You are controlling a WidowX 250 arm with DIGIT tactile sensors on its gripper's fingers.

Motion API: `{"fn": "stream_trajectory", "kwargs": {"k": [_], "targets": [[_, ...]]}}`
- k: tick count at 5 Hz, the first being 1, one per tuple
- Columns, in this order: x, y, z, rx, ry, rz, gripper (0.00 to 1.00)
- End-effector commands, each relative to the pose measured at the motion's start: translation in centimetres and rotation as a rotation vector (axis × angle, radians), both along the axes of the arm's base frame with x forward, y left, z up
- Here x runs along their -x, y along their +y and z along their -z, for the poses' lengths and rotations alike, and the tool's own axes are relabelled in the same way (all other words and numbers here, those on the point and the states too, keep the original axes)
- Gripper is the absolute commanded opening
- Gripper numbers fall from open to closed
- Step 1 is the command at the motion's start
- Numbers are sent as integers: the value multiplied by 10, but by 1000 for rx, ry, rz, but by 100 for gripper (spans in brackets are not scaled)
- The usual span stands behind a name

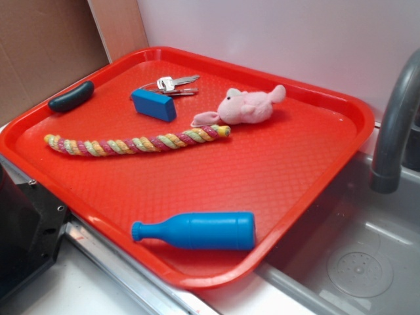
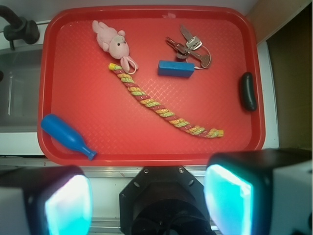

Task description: Grab the pink bunny.

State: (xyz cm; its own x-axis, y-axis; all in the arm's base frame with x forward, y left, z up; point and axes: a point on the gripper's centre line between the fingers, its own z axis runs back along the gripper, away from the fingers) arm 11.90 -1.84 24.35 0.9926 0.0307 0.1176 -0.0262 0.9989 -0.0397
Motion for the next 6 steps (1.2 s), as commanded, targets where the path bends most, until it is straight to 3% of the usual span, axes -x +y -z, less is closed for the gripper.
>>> {"fn": "stream_trajectory", "kwargs": {"k": [1,2,3,5,6], "targets": [[0,0,0,0,0,0,100],[-21,-2,8,-57,-13,24,100],[-40,-8,17,-90,-93,97,100],[-79,-19,43,-65,-208,181,100],[-103,-21,59,-82,-218,152,100]]}}
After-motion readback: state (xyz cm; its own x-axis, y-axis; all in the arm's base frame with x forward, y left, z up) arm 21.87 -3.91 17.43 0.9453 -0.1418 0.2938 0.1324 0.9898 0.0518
